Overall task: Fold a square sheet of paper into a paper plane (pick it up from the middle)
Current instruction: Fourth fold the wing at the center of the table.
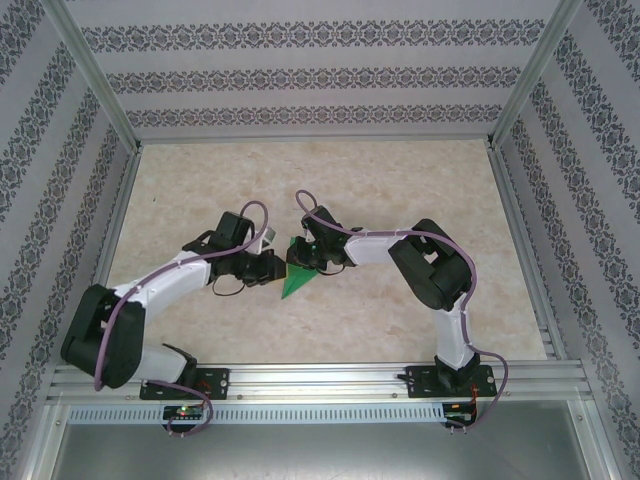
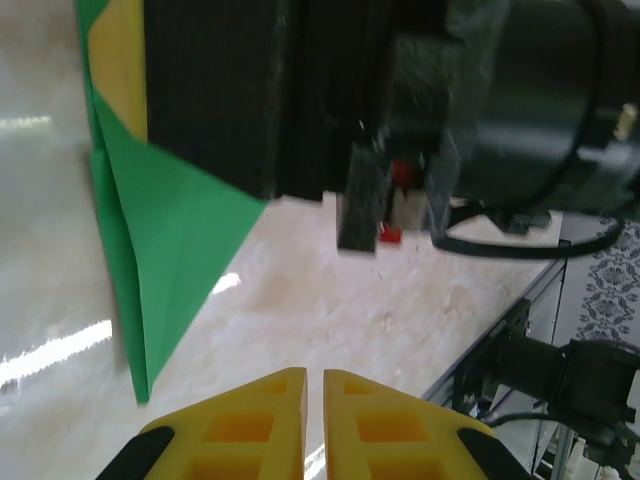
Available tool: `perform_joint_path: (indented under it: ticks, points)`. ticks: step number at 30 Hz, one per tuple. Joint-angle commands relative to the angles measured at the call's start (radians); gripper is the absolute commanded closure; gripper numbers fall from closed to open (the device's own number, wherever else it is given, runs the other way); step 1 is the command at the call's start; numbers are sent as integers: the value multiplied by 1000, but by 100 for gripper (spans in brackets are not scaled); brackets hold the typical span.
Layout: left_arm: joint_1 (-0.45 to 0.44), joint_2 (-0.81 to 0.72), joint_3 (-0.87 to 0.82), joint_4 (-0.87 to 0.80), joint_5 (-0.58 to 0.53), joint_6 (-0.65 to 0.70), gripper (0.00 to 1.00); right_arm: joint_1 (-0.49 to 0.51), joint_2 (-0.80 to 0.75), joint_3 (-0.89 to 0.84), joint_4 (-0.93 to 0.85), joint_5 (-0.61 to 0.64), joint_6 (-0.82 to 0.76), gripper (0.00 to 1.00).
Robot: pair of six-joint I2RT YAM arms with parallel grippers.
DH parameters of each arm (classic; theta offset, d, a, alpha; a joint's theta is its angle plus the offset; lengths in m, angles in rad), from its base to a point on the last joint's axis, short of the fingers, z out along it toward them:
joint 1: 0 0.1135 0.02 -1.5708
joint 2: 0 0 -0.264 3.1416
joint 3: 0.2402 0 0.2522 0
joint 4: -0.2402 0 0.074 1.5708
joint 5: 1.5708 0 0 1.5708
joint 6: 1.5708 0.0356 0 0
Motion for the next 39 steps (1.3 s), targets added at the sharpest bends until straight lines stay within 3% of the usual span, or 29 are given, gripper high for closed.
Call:
perform_joint_path:
  ticks: [1, 5, 14, 23, 31, 35, 39]
  points:
    - [-7, 83, 3, 92, 19, -14, 87, 11, 67, -55, -80, 72, -16, 87]
    - [-8, 166, 7, 193, 70, -24, 86, 11, 67, -59, -72, 68, -12, 87]
    - [-8, 282, -6, 254, 42, -8, 86, 8, 68, -68, -59, 61, -4, 86]
    - [-8, 347, -89, 218, -59, 18, 90, -4, 50, -64, -22, 32, 6, 86]
    - [-9, 372, -117, 193, -104, 42, 96, -87, -169, -143, 145, -26, 69, 83]
    - [-9, 376, -111, 195, -99, 48, 97, -78, -192, -119, 13, -20, -16, 93]
    - [-8, 382, -98, 183, -94, 59, 98, -34, -165, -152, 67, -40, 3, 94]
